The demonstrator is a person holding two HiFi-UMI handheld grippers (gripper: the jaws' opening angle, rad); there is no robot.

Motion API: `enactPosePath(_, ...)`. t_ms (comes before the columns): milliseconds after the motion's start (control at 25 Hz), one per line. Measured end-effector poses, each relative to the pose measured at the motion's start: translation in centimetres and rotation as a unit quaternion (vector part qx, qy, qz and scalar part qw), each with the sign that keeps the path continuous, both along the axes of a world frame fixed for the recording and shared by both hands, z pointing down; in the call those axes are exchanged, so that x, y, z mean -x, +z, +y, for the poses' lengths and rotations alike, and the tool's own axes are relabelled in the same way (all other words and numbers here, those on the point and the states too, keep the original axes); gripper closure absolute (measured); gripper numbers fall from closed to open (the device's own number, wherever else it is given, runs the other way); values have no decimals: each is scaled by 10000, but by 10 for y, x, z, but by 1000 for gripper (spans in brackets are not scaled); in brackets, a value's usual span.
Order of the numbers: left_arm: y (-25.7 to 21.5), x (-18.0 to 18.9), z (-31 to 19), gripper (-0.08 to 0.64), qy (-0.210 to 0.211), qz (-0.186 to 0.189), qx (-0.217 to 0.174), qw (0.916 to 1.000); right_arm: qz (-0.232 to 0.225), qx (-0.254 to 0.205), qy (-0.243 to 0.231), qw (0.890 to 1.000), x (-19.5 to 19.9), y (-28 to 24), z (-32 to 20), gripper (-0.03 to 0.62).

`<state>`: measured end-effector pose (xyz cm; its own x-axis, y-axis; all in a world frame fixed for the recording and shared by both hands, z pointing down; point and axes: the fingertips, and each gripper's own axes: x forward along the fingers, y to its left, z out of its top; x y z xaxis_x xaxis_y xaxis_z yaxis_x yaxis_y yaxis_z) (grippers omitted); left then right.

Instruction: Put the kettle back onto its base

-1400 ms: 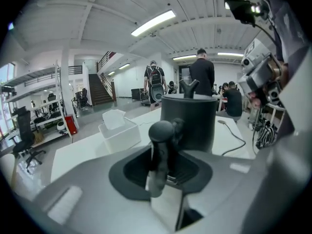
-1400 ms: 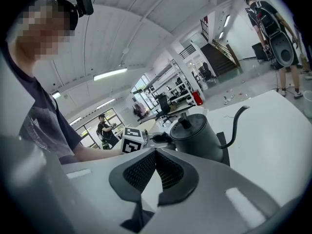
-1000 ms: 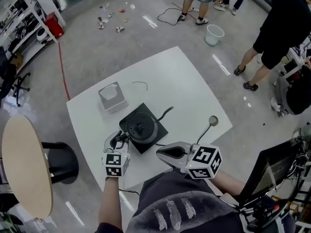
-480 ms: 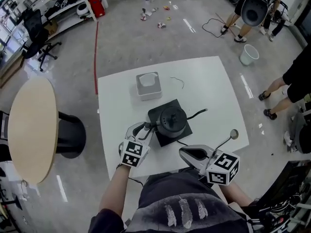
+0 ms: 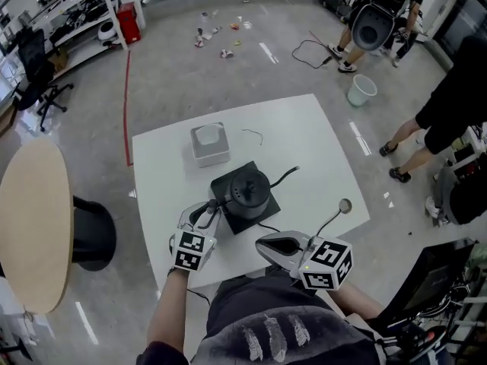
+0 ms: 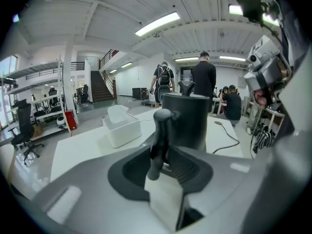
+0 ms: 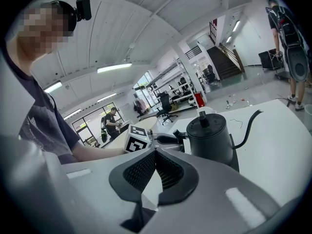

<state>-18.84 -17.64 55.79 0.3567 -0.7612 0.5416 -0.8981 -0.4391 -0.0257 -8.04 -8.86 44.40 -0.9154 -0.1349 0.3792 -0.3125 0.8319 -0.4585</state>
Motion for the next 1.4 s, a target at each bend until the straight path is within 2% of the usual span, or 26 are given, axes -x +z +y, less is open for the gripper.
enactPosePath(120,1,5,8,430,-84,104,8,9999,102,-47,64,9999,-2,1,9,591)
enactPosePath(200,4,4,9,347,-28,167,8,9999,229,-170,298,9991,-10,0,12,591)
enactPosePath(320,3,18,12,265,-86,392,-2,9992,350,-322,631,9969,-19,-1,14,591)
enactPosePath(440,-9,30,18,239,-205,776,-32,9968,415,-261,748,9960,-26,1,18,591)
enactPosePath(560,-31,37,24,239,-254,892,-140,9956,270,-160,785,9964,-24,-5,20,591)
enactPosePath(720,-55,35,36,282,-243,653,-412,9967,41,-238,630,9977,-19,-12,25,591)
enactPosePath(840,-68,29,47,477,-375,326,-704,9963,-104,-265,492,9984,-26,-10,27,591)
enactPosePath(920,-74,18,51,557,-476,222,-797,9954,-170,-265,439,9985,-38,-9,27,591)
enactPosePath(1080,-84,-25,62,558,-396,176,-810,9958,-256,-251,411,9985,-71,-10,27,591)
enactPosePath(1240,-91,-84,76,558,-135,11,-750,9971,-377,-202,391,9983,-109,-13,29,591)
enactPosePath(1400,-99,-147,94,558,261,-379,-777,9959,-484,-217,273,9982,-146,-18,37,591)
